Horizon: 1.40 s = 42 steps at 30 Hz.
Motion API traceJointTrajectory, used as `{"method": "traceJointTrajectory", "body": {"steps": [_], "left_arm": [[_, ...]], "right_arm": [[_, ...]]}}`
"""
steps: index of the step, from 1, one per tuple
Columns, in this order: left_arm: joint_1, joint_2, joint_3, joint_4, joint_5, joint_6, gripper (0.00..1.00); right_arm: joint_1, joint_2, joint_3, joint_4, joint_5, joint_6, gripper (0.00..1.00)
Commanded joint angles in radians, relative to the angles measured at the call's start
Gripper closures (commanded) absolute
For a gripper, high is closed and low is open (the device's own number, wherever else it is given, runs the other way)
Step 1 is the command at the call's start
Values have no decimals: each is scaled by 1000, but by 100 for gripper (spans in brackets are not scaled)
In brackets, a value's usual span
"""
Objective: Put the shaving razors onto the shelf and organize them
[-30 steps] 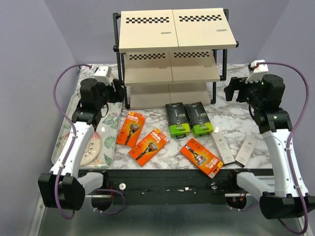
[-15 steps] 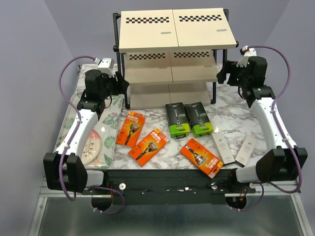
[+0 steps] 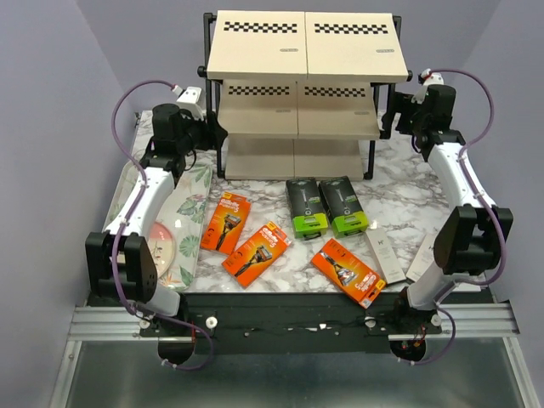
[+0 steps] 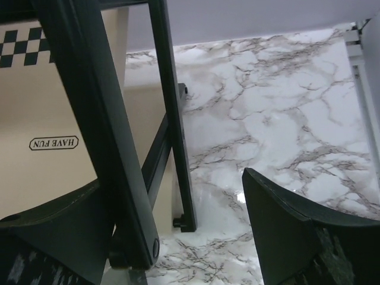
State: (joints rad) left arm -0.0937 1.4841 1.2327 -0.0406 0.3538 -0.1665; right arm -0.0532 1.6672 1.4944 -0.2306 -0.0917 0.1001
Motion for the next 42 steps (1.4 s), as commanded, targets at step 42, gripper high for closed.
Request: {"method": "traceJointTrajectory", "body": {"steps": [42], "left_arm": [[-234,-292,-432,-1,290,-304,1]], "right_arm": [[-146,-616,-408,-369,-409,213,17]]}}
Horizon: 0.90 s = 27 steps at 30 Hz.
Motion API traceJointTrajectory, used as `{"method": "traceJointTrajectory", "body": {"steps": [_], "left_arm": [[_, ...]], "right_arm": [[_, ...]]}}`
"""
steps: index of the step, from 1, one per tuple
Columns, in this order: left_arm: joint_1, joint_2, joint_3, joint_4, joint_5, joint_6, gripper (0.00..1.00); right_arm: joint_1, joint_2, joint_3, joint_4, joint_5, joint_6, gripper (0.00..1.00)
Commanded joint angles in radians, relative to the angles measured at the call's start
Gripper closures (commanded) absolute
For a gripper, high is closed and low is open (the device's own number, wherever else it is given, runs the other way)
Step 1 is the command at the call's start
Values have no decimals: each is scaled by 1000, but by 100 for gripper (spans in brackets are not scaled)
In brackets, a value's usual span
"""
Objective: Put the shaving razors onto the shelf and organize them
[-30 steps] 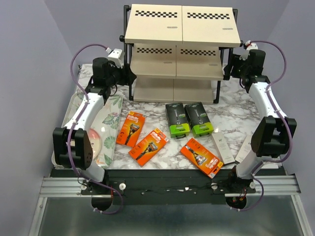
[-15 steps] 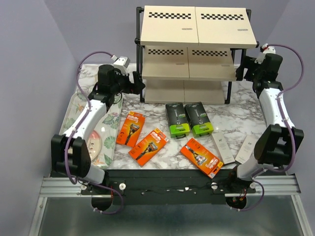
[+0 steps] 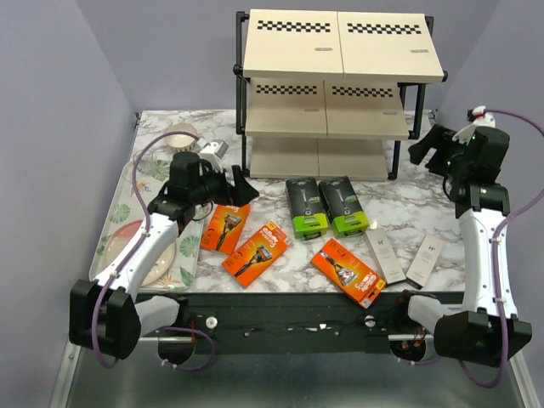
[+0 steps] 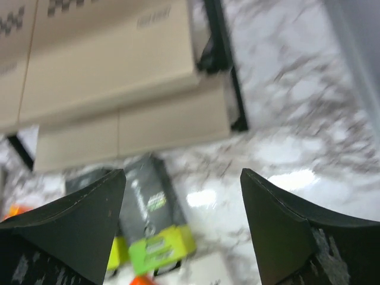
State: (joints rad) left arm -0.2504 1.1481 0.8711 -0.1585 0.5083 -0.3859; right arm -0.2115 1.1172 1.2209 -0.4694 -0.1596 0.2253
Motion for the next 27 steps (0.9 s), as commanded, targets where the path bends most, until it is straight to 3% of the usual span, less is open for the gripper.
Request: {"method": "traceJointTrajectory", "body": {"steps": [1,5,7,12,15,22,27], "left_arm": [[-116,54,-81,144,142,-111,1],[-191,160,-150,310,156,-218,4],[-208,221,-168,416,159,-284,13],[-219,478,-152,607,194,-580,20],[-234,501,-93,522,125,-521,19],[-253,556,-64,545,56,-570,18],[-254,559,-64,518,26,-581,20]], "right_arm": [[46,-71,-202,-106,-497,95,18],[200,-85,-396,32,-633,199,19],[295,-71,-481,109,-658,250,19],[386,-8,-652,308,-629,416,21],[420,29,-669,342,-592,451,23],[488,134,-690,460,-537,546,34],[506,246,-679,422,-468,595,41]]}}
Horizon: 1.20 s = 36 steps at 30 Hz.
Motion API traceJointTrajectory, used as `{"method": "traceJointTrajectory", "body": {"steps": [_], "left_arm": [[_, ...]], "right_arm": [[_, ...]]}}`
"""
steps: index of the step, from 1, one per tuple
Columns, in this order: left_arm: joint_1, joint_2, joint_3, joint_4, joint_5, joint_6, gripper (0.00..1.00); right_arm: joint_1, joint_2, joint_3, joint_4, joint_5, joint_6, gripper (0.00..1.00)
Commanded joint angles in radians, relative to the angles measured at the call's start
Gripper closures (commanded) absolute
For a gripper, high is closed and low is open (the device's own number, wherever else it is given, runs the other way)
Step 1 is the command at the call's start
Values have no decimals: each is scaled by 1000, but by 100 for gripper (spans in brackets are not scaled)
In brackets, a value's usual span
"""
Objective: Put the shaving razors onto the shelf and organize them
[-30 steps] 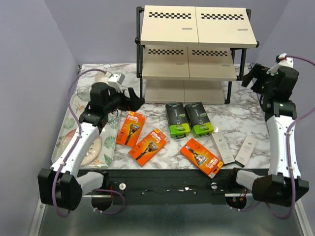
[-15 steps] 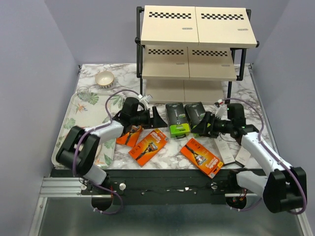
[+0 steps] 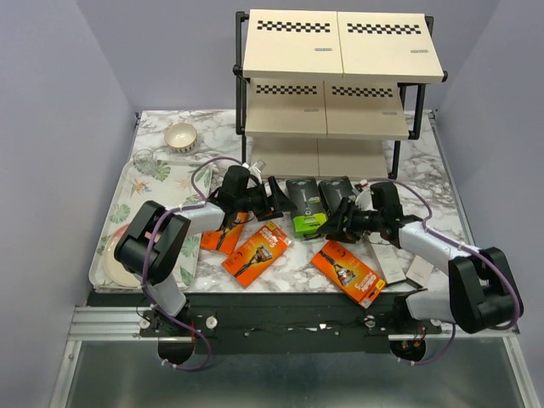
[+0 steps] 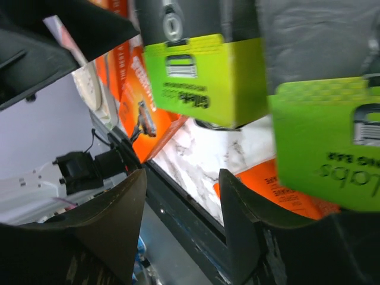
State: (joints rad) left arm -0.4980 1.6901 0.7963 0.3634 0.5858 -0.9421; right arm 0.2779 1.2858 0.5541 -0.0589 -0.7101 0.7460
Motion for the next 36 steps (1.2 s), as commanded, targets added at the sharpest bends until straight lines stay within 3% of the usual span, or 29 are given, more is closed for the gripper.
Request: {"method": "traceJointTrajectory", "body": {"steps": [1,12,20,25,28,33,36], "left_arm": [[-7,16,14,-15,-55,-26,20],[-7,-9,35,-76,-84,-53,19],[-5,-78,35,-119,-99,-57,18],[-1,-104,44,-126,-89,-49,17],[-1,-106,47,-109,-92,-50,17],[-1,-118,72,-144,-98,-17,17],[-1,-145,66,-149,-95,6,17]], "right_arm": [[20,89,-11,2,99,82,42],[38,225,15,-18,178,170,52],[40,256,99,-148,314,155,54],[40,195,205,-376,458,40,41],[3,164,210,-420,535,-40,37],[-78,184,204,-372,525,-135,41],[-79,147,182,-288,408,-114,44]]}}
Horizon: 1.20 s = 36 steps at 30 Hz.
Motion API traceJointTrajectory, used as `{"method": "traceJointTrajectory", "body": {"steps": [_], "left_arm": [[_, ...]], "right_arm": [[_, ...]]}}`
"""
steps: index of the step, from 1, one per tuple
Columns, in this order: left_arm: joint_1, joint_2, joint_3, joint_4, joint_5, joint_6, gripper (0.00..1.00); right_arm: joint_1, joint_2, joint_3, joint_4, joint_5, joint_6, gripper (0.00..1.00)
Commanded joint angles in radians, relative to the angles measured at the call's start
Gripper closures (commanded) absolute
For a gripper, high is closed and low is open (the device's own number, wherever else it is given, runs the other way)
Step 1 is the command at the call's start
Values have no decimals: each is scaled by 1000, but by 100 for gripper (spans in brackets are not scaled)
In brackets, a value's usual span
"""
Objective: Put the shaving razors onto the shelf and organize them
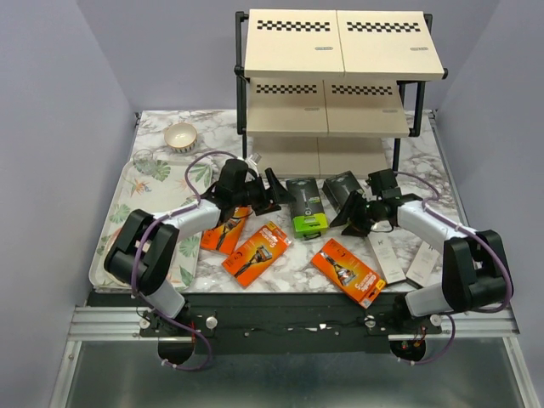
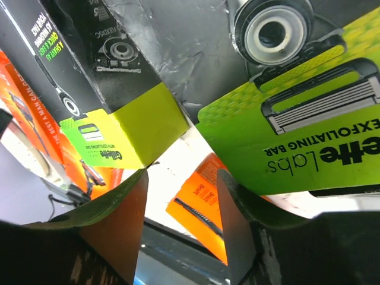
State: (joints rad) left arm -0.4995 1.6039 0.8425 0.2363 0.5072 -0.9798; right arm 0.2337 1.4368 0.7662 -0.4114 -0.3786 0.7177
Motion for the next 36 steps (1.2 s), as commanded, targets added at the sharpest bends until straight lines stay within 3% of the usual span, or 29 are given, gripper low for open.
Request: {"method": "traceJointTrajectory", "body": {"steps": [1,7,25,28,32,36], "left_arm": [[1,-67,14,-19,-18,47,16],[3,-76,-75,67,-24,33,18],[27,-41,-118,149,-47,32,18],[29,-38,-137,169,-48,24,18],[30,-25,-172,216,-52,-20,15],[27,10,-174,218,-79,-68,8]], "right_arm": [[-24,-15,-44,86,22,-58,44],[73,-39,-133,206,-42,65,51],[92,132,-116,445,-140,94,56],[92,142,-131,482,-128,121,68],[92,149,-150,528,-131,143,75],[92,128,-151,525,-128,167,99]]}}
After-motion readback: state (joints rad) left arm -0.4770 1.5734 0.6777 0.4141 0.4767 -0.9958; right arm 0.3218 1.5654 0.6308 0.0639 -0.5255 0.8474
